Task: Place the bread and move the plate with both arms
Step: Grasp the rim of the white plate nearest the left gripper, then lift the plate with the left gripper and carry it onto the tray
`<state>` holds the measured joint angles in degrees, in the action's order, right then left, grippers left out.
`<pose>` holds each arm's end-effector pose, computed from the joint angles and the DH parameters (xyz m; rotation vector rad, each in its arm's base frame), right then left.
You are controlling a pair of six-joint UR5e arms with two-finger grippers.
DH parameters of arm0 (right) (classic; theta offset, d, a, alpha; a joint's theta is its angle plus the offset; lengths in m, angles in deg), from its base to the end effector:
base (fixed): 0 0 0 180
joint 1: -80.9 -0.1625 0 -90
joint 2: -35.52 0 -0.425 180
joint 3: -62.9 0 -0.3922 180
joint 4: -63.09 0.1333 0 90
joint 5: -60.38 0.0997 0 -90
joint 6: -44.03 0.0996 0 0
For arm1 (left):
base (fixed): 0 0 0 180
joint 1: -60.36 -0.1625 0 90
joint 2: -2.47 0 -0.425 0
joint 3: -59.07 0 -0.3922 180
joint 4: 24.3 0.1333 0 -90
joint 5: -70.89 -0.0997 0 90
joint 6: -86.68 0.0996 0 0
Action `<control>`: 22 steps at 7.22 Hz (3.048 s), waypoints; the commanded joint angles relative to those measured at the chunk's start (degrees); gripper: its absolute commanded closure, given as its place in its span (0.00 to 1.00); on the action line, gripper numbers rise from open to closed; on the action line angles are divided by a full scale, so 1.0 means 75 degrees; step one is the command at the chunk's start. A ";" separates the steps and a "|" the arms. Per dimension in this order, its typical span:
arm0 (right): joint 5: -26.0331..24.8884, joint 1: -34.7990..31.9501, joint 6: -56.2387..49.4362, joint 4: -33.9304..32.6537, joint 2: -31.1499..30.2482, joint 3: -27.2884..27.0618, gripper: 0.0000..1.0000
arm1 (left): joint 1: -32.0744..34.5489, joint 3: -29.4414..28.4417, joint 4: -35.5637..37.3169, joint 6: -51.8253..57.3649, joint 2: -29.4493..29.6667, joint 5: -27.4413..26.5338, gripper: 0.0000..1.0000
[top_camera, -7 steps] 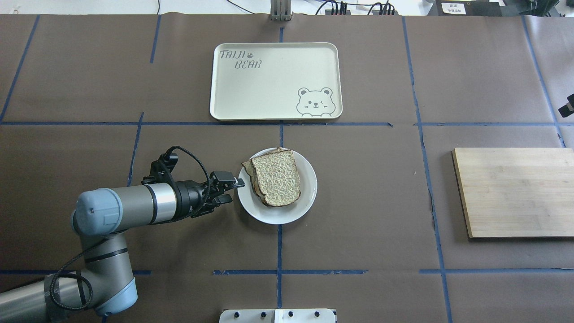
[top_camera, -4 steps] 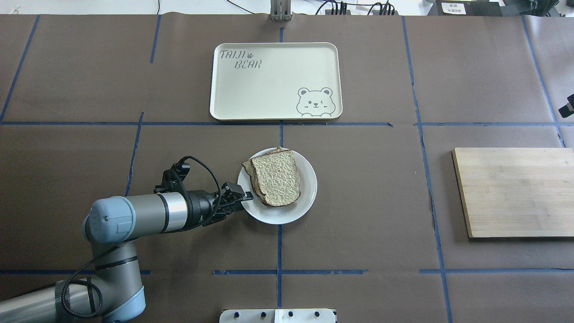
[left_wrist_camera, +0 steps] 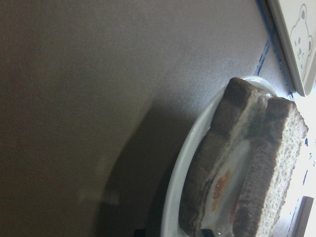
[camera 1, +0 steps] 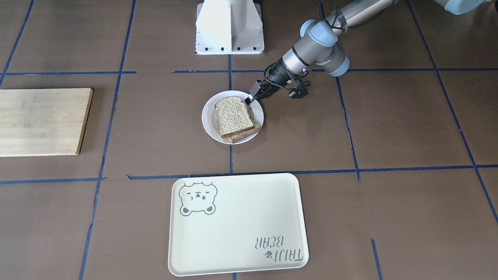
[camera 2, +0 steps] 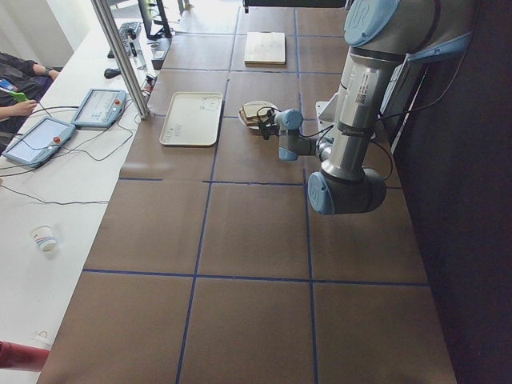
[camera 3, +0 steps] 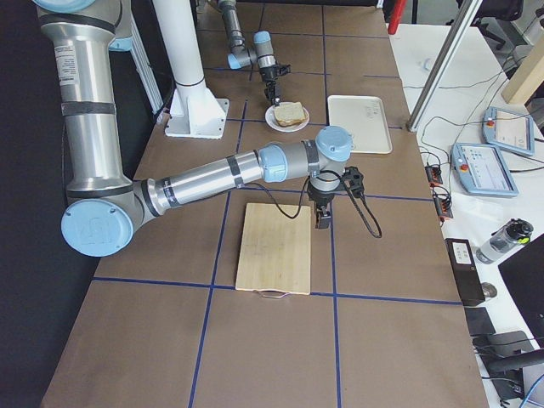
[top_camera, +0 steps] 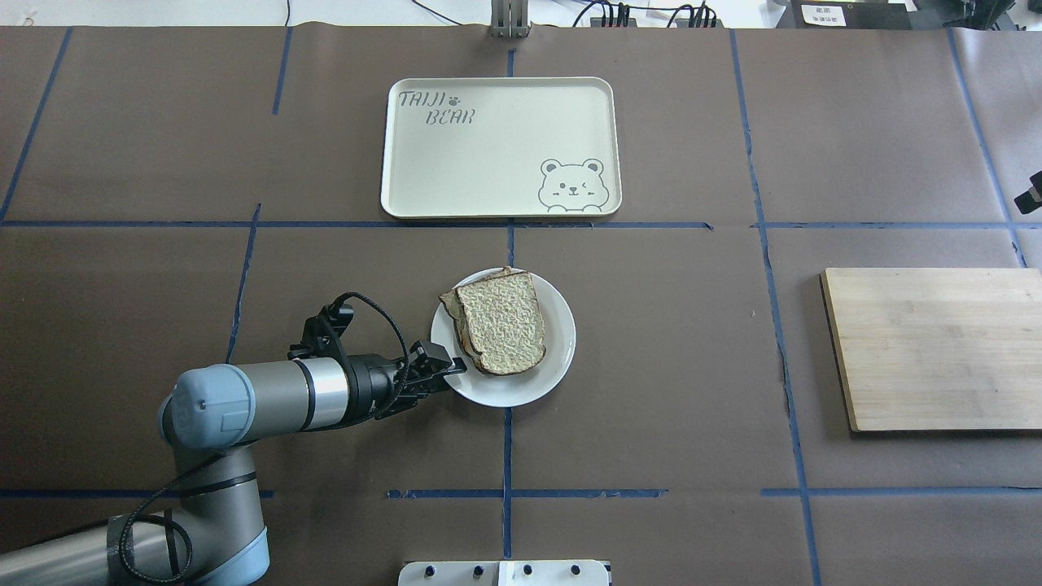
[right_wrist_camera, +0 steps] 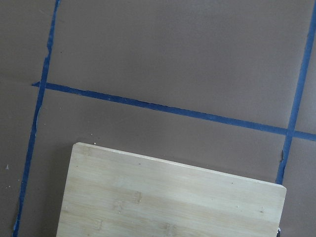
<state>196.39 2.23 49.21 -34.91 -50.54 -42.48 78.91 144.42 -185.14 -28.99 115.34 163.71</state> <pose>-0.0399 -0.5128 0.5050 0.0701 -0.8198 -0.1805 0.5648 -0.3250 0.3334 -0.1378 1.5766 -0.5693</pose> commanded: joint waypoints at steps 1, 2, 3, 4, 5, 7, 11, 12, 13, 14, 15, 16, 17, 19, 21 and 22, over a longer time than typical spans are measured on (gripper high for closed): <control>-0.0005 0.0000 0.0000 0.0000 -0.0033 0.0000 0.00 | -0.0002 -0.0070 0.0000 0.0011 0.0069 0.0011 0.75; -0.0017 0.0000 -0.0011 0.0000 -0.0033 0.0000 0.00 | 0.0010 -0.0024 -0.0011 0.0023 0.0034 0.0034 0.97; -0.0017 0.0000 -0.0023 0.0000 -0.0045 0.0000 0.00 | 0.0021 0.0069 -0.0012 0.0035 0.0022 0.0034 1.00; -0.0075 0.0000 -0.0023 0.0000 -0.0057 0.0000 0.00 | 0.0045 0.0302 -0.0023 0.0023 0.0022 0.0034 1.00; -0.0145 0.0000 -0.0035 0.0000 -0.0092 0.0000 0.00 | 0.0068 0.0630 -0.0012 0.0035 0.0022 0.0034 1.00; -0.0425 0.0000 -0.0070 0.0000 -0.0127 0.0000 0.00 | 0.0336 0.0703 -0.0058 0.0012 0.0231 0.0034 1.00; -0.0556 0.0000 -0.0082 0.0012 -0.0244 0.0000 0.00 | 0.1261 -0.0100 -0.0105 -0.0562 0.1259 0.0034 1.00; -0.0556 0.0000 -0.0082 0.0012 -0.0244 0.0000 0.00 | 0.1588 -0.0836 -0.0175 -0.0771 0.1809 0.0023 1.00; -0.0568 0.0000 -0.0082 0.0000 -0.0256 0.0000 0.00 | 0.1859 -0.1702 -0.0292 -0.1098 0.2360 -0.0035 1.00; -0.0568 0.0000 -0.0082 0.0000 -0.0256 0.0000 0.00 | 0.2059 -0.2604 -0.0467 -0.1276 0.2748 -0.0094 1.00; -0.0568 0.0000 -0.0070 0.0000 -0.0256 0.0012 0.00 | 0.2119 -0.3170 -0.0608 -0.1301 0.2903 -0.0292 1.00; -0.0568 0.0000 -0.0070 0.0012 -0.0244 0.0070 0.00 | 0.2108 -0.3709 -0.0656 -0.1661 0.3102 -0.0537 1.00; -0.0568 0.0000 -0.0070 0.0012 -0.0221 0.0140 0.00 | 0.2107 -0.4063 -0.0726 -0.1803 0.3278 -0.0656 1.00; -0.0568 0.0000 -0.0082 0.0024 -0.0186 0.0258 0.00 | 0.2107 -0.4335 -0.0726 -0.1805 0.3385 -0.0715 1.00; -0.0568 0.0000 -0.0070 0.0024 -0.0174 0.0258 0.00 | 0.2131 -0.4359 -0.0715 -0.1805 0.3385 -0.0716 0.80; -0.0568 0.0000 -0.0070 0.0024 -0.0174 0.0258 0.00 | 0.2293 -0.4359 -0.0703 -0.1793 0.3385 -0.0623 0.34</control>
<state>192.13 2.24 48.66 -34.73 -51.88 -40.58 95.13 111.79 -190.51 -42.49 140.70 158.50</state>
